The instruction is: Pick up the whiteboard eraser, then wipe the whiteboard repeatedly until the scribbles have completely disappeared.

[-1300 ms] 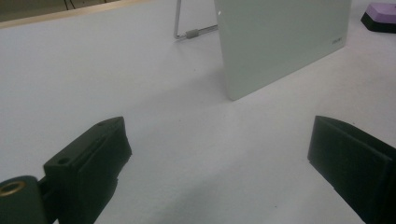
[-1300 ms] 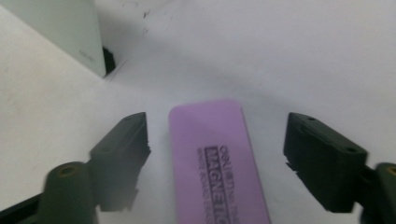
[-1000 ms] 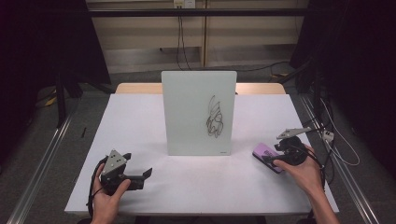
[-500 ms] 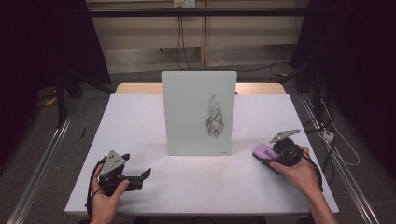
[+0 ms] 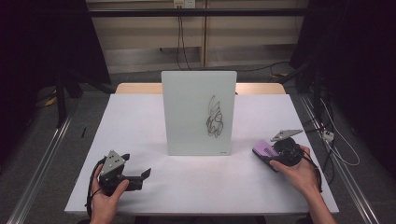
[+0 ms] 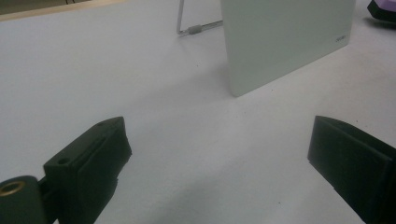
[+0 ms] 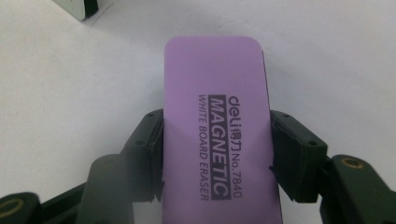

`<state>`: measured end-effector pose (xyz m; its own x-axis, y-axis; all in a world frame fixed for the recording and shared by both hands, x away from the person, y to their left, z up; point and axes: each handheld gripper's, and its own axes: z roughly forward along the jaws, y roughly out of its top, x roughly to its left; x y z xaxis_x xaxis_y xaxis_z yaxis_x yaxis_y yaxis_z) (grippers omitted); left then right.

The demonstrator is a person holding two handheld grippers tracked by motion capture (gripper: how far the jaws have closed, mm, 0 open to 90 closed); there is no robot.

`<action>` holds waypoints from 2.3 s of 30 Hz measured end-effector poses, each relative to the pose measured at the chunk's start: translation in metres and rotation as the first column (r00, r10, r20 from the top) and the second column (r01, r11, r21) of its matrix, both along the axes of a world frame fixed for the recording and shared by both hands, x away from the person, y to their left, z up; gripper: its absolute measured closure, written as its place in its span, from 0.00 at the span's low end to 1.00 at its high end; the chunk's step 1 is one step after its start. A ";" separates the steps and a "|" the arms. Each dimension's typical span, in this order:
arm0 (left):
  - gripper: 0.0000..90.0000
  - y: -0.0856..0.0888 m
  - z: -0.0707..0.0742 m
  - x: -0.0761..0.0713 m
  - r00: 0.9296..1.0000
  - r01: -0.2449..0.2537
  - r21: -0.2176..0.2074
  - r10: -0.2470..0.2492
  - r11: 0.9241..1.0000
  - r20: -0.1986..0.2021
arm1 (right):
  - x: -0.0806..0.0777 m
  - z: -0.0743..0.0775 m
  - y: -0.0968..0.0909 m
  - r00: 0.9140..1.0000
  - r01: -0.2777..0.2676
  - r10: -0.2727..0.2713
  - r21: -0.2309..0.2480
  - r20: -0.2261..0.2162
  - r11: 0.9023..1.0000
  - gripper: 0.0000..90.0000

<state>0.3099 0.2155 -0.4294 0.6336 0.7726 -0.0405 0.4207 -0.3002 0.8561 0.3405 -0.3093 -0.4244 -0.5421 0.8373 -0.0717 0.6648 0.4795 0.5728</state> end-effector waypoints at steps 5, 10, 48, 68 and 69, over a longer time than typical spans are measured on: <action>0.06 0.000 0.000 0.000 1.000 0.002 0.001 -0.002 1.000 0.000 | -0.002 0.002 0.000 1.000 0.001 -0.002 0.029 0.025 1.000 0.46; 0.06 0.000 -0.001 0.001 1.000 0.006 0.000 -0.006 1.000 -0.003 | -0.003 0.004 0.001 0.999 0.004 -0.006 0.050 0.036 0.999 0.46; 0.06 0.000 -0.001 0.001 1.000 -0.005 -0.010 0.005 1.000 -0.018 | -0.020 0.034 0.029 0.960 -0.163 0.112 0.188 0.257 0.969 0.46; 0.06 -0.002 -0.005 0.005 1.000 -0.015 0.005 0.015 1.000 -0.023 | -0.020 0.049 0.071 0.927 -0.278 0.225 0.147 0.299 0.949 0.46; 0.06 -0.002 -0.005 0.005 1.000 -0.014 0.011 0.014 1.000 -0.023 | -0.020 0.049 0.074 0.924 -0.280 0.227 0.142 0.307 0.949 0.46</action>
<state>0.3145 0.2138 -0.4342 0.6215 0.7820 -0.0466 0.4448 -0.3033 0.8427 0.3208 -0.2357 -0.3749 -0.7173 0.6873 -0.1149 0.3318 0.4818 0.8110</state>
